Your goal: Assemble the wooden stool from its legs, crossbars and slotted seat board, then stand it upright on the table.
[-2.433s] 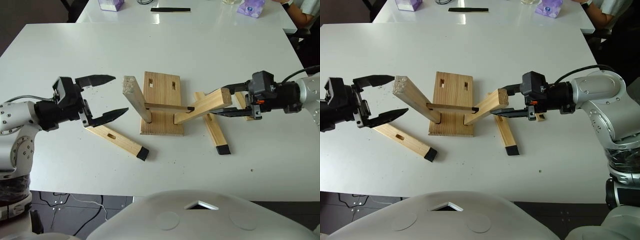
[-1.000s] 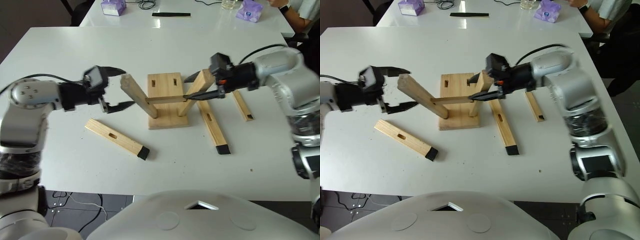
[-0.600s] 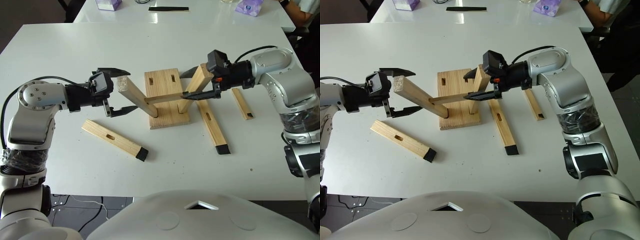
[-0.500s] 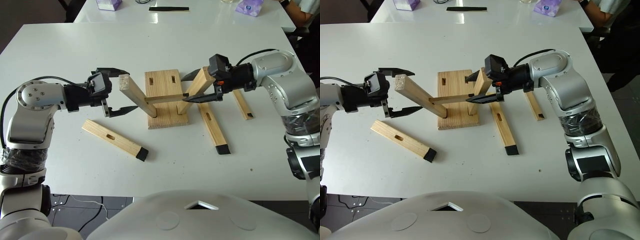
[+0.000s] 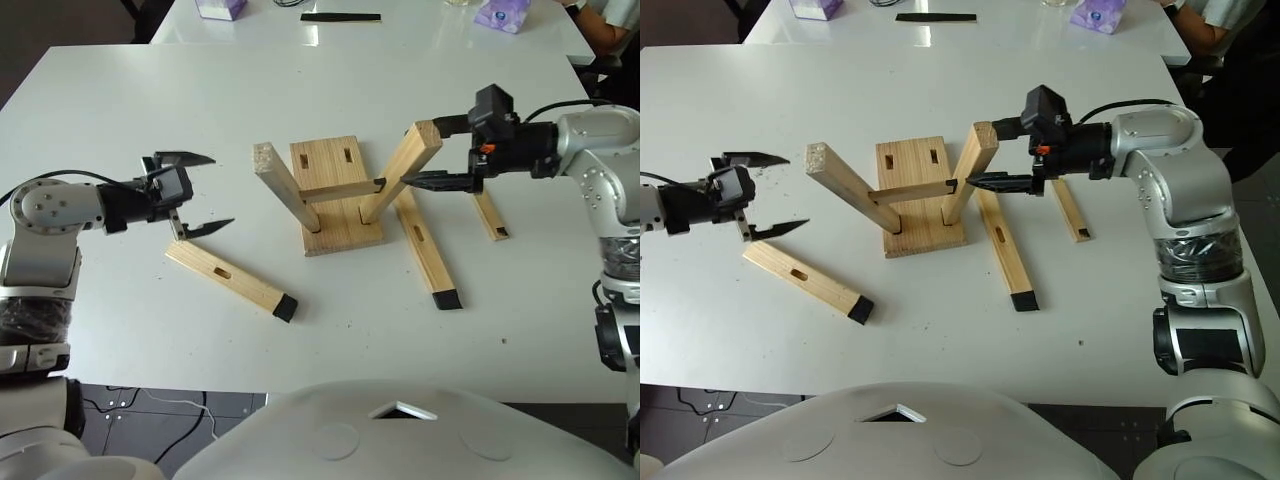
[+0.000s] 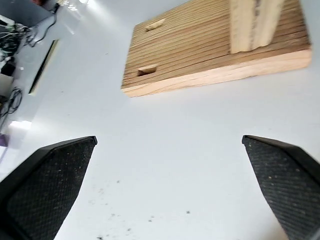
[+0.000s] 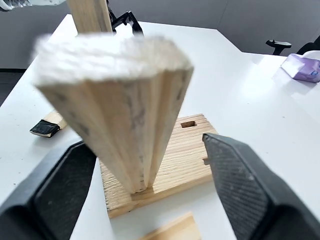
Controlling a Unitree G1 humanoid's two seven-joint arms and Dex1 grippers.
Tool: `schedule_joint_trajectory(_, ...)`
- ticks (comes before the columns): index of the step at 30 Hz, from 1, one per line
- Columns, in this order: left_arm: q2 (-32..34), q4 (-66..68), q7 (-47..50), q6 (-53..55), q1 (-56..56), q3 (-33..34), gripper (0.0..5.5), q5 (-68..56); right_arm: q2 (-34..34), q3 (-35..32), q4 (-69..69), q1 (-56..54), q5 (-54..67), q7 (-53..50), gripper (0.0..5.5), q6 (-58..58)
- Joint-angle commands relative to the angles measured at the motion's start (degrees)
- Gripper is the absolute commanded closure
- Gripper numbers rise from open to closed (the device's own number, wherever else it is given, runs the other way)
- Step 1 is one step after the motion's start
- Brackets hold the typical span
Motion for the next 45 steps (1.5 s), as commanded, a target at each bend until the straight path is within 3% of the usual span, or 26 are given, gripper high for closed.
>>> schedule_joint_trajectory(1, -8.6, 5.73, 9.48, -2.42, -8.53, -1.52, 0.1, 1.99, -1.67, 0.53, 0.23, 6.93, -4.86, -2.74, 1.77, -4.03)
schedule_joint_trajectory(8, -20.97, 16.64, 20.09, -14.12, -13.15, -8.96, 0.1, 9.62, 4.13, 6.69, 0.4, 14.02, -11.58, -9.53, 1.77, -8.67)
schedule_joint_trajectory(15, -21.51, 32.49, 25.74, -27.96, -11.29, -16.39, 0.1, 20.52, 7.69, 11.29, 5.6, 15.18, -17.43, -12.76, 1.77, -13.46)
schedule_joint_trajectory(22, -23.75, 29.63, 23.3, -28.69, -8.41, -19.74, 0.1, 18.25, 6.24, 11.29, 18.52, 16.13, -25.17, -17.3, 1.77, -24.2)
schedule_joint_trajectory(31, -21.45, 5.46, 17.85, -16.95, 1.91, -23.23, 0.1, 13.24, 1.52, 7.29, 20.6, 15.87, -26.15, -17.69, 1.77, -28.9)
schedule_joint_trajectory(37, -18.86, -10.34, 16.78, -6.52, 10.29, -23.19, 0.1, 10.23, -1.36, 2.94, 11.42, 16.87, -22.44, -15.14, 1.77, -25.57)
schedule_joint_trajectory(45, -21.54, -30.14, 17.1, 14.52, 13.82, -22.4, 0.1, -0.87, -8.11, -4.32, 0.34, 21.6, -18.0, -11.2, 1.77, -20.14)
